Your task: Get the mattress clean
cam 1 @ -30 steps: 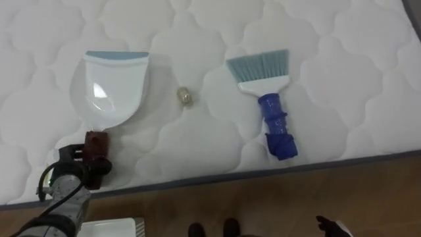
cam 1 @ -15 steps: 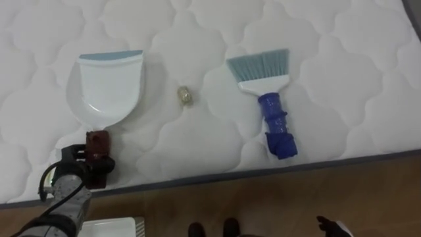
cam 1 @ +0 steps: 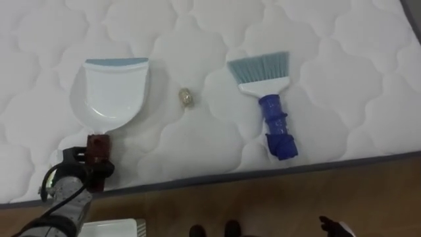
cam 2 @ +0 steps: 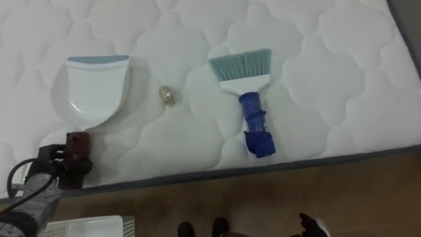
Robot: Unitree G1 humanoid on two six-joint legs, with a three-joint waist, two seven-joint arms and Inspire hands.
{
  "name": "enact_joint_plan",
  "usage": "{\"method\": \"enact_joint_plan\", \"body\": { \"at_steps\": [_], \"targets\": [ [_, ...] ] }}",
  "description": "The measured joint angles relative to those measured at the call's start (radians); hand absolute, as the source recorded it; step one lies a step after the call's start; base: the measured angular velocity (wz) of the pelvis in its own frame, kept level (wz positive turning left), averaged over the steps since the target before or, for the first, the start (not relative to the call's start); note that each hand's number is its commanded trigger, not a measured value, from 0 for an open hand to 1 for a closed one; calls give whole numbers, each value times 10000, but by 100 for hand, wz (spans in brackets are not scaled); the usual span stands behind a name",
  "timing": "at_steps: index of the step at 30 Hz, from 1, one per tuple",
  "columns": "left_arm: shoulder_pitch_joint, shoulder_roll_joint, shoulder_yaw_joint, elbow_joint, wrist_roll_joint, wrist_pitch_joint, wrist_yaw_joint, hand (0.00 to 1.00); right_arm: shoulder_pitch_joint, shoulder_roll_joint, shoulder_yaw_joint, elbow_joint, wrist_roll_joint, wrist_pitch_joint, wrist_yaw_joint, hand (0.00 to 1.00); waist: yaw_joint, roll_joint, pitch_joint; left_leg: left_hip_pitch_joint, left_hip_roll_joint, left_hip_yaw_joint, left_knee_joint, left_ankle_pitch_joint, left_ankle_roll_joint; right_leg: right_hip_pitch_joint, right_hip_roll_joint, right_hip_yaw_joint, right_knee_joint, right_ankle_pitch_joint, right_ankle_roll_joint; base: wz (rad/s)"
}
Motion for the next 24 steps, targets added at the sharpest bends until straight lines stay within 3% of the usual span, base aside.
{"method": "enact_joint_plan", "body": {
  "at_steps": [9, 16, 24],
  "targets": [
    [111, 163, -404, -306, 1606, -33, 665, 100, -3, -135, -129, -9, 1204, 1, 6, 0, -17, 161, -22, -201, 11, 24, 176, 24, 43, -167, -9, 38, 51, -5, 0, 0],
    [527, 219, -416, -472, 3152, -222, 1277, 100, -52, -374, -998, -191, 2858, -100, 7, 0, -13, 290, -104, -224, 13, 29, 287, 24, 42, -229, -25, 42, 222, -4, -17, 0],
    [930, 372, -304, -867, 4383, -223, 1679, 100, -270, -464, -2095, -742, 4042, -240, -129, 0, 43, 289, -105, -234, 20, 70, 297, 24, 42, -257, -21, 79, 213, -18, -29, -1]
  ]
}}
